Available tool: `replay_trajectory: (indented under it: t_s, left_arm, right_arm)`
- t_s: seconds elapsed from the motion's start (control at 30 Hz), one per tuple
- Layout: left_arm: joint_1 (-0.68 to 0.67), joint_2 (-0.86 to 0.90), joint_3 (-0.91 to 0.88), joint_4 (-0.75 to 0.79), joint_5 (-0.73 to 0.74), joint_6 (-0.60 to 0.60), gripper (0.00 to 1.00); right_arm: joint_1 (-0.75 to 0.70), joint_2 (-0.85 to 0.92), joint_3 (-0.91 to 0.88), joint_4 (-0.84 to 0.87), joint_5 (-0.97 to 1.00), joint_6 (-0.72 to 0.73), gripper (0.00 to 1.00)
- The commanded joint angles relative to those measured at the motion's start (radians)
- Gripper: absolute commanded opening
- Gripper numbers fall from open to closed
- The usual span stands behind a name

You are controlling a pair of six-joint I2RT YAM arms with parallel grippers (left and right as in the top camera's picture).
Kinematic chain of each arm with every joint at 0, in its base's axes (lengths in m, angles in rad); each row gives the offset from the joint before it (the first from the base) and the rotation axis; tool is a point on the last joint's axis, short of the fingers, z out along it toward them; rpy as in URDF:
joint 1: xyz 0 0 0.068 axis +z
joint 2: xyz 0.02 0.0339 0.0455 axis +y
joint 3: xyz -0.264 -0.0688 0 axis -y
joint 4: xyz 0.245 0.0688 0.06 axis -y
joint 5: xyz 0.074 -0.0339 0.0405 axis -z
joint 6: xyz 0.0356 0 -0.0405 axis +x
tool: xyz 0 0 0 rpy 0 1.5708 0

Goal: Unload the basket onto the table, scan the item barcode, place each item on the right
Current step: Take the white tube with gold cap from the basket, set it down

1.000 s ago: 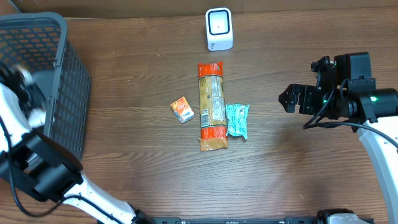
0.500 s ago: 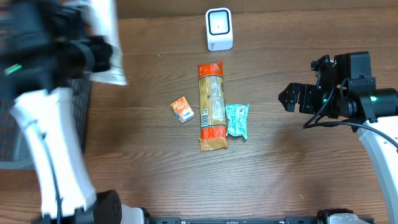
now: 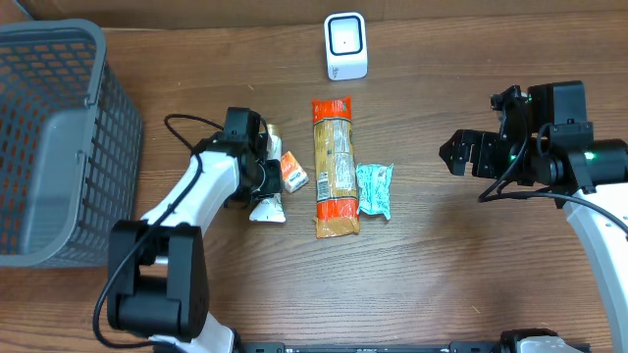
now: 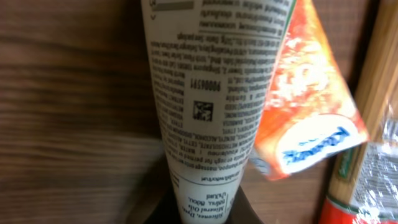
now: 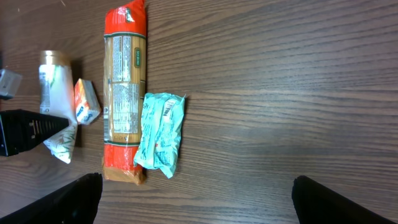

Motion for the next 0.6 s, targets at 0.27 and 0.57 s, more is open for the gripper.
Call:
replay_trajectory:
  t_s: [0.27,0.57]
  left_arm:
    - [0.064,-0.038,0.153,-0.169,-0.073,-0.019,0.67]
    - [0.125,-0.039,0.34,-0.285,-0.074,0.028,1.0]
  right_arm:
    - [0.006,0.122,0.021,0.029,-0.187,0.001,1.0]
    - [0.121,0.347,0.017,0.077,-0.33,0.14,0.78]
